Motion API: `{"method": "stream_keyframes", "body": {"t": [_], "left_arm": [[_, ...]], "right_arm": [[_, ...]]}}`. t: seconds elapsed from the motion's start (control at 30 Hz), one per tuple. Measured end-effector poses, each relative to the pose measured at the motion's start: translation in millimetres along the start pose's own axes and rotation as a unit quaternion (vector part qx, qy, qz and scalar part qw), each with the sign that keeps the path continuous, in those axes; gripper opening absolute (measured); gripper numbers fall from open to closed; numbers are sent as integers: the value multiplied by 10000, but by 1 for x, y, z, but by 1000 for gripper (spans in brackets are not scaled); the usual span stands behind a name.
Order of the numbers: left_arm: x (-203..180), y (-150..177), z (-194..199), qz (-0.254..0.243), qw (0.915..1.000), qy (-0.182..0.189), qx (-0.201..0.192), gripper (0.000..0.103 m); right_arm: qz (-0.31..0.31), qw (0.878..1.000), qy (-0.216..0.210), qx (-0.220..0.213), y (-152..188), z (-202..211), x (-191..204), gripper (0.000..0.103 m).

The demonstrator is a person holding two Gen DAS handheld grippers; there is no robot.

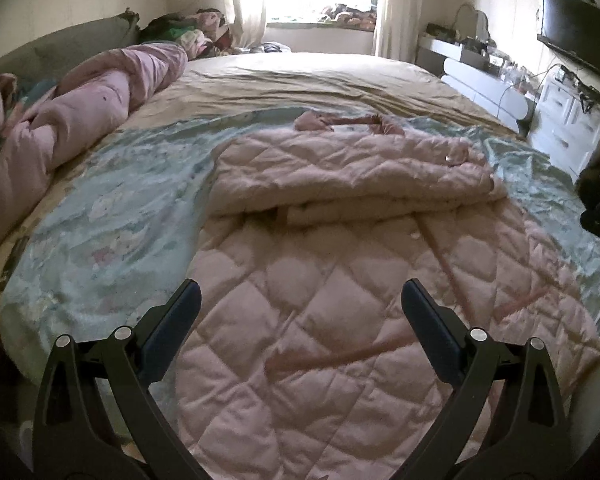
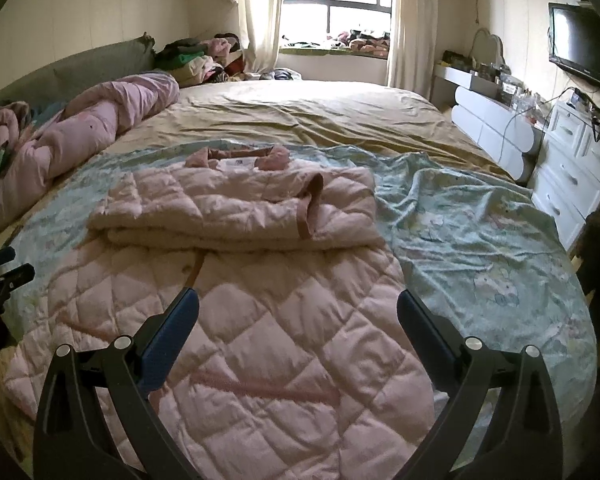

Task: Fold large clothes
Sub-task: 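Lower both tools to the coat hem and close them on it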

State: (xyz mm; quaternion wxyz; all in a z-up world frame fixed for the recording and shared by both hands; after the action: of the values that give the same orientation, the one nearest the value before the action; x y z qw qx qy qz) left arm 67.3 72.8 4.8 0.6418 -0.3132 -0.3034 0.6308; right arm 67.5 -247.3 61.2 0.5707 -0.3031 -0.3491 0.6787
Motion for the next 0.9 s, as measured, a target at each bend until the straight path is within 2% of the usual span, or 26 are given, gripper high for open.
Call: {"method": "stream_keyframes", "body": {"t": [0.37,0.9], "left_arm": [[7,31,0,-83,9996,-76,274,94],[27,71,1,139,9969,-47,779,94]], "right_arm": [[-62,9997,40,233,27,5,-7,99],[-100,9981,81,596,59,4,-23,99]]}}
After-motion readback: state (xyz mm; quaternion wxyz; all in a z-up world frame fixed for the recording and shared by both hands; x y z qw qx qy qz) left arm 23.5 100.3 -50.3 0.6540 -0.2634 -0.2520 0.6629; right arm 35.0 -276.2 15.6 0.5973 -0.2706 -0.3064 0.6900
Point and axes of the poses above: each gripper's, at about its wrist camera, not at the fingertips, and z roughly against the way its jaws point, x to its left, y to its underside, the point moved 1 cm from there along -z, roughly the way its jaws point, and after that the axes turned 7 degrees about -x, right-handed, at the moved point
